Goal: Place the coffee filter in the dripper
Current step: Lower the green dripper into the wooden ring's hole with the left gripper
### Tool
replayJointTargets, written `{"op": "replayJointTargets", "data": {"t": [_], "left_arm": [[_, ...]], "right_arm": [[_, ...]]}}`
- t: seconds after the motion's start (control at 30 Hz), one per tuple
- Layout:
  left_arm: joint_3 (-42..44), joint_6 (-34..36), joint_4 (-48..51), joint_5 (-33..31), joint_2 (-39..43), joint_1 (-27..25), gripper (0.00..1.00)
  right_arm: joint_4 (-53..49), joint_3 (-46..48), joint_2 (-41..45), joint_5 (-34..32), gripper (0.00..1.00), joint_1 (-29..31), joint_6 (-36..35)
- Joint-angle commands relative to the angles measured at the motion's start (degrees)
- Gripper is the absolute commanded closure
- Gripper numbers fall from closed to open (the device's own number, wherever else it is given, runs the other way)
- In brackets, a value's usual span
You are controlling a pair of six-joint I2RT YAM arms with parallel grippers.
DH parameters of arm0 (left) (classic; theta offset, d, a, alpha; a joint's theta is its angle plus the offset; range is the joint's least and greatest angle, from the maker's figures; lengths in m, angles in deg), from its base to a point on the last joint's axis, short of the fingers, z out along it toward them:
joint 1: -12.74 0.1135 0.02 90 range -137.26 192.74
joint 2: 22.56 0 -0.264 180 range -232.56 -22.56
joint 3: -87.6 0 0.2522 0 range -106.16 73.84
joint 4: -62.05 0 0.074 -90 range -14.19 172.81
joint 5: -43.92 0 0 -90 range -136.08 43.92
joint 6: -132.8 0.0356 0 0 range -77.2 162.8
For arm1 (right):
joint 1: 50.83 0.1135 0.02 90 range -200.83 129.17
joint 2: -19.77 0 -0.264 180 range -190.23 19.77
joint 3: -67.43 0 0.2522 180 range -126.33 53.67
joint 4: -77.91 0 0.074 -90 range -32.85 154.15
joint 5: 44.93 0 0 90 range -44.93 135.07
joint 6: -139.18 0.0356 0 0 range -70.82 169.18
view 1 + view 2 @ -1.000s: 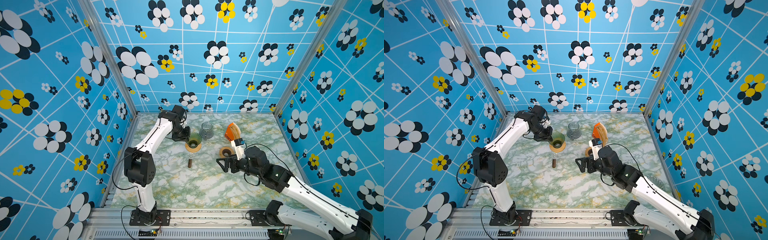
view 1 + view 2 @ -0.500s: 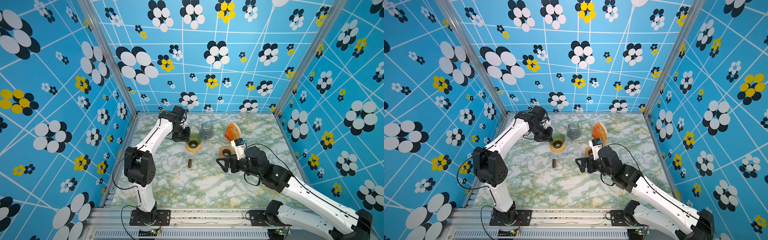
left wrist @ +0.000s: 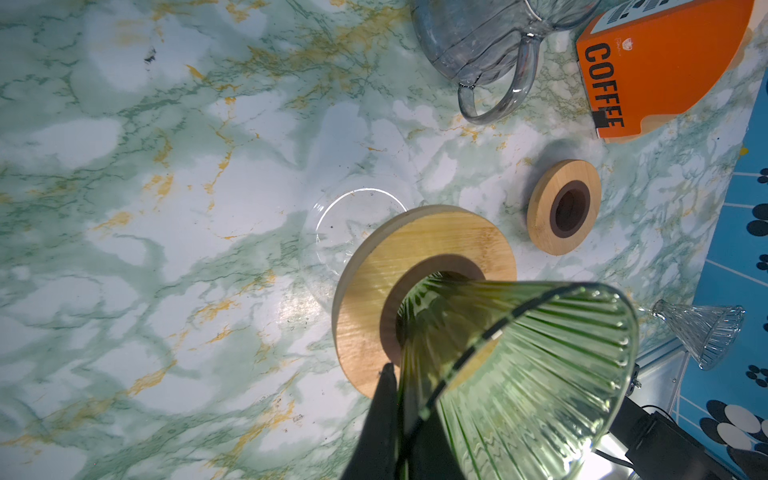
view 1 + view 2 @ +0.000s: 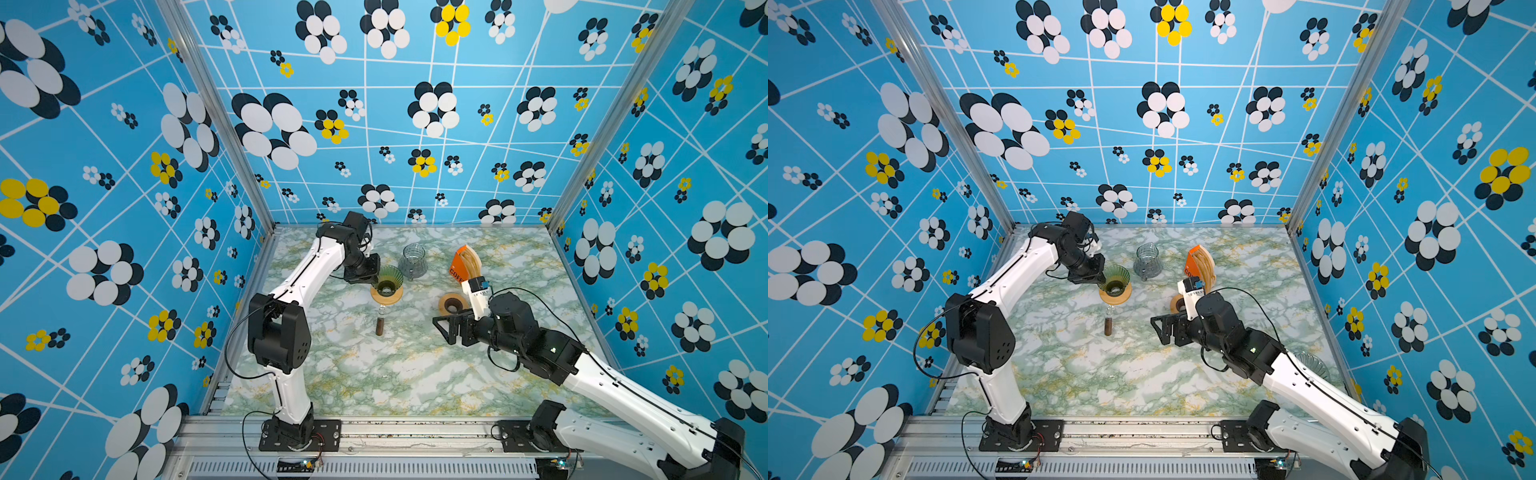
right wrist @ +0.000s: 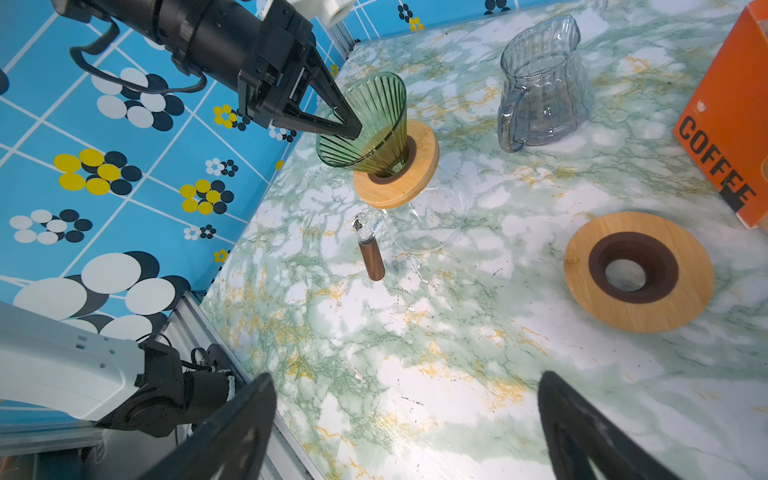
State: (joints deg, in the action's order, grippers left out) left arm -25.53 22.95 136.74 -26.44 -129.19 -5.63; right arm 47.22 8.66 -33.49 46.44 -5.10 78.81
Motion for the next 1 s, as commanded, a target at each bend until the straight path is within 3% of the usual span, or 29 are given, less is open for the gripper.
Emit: {"op": "replayJointTargets", "data": {"t": [0.0, 0.4, 0.97], "left_arm": [[1.4, 0.5, 0.6, -1.0, 1.7, 0.7, 0.93], [1.8, 0.5, 0.2, -0.1, 1.7, 1.0, 0.91], [0.6, 0.5, 0.6, 1.3, 2.2, 1.0, 0.75]], "right_arm": [[1.0, 0.1, -0.3, -0.1, 0.01, 0.4, 1.0], [1.4, 0.1, -0.4, 0.0, 0.01, 0.4, 1.2], [1.1, -0.2, -0.5, 0.1, 0.01, 0.4, 0.8]]}}
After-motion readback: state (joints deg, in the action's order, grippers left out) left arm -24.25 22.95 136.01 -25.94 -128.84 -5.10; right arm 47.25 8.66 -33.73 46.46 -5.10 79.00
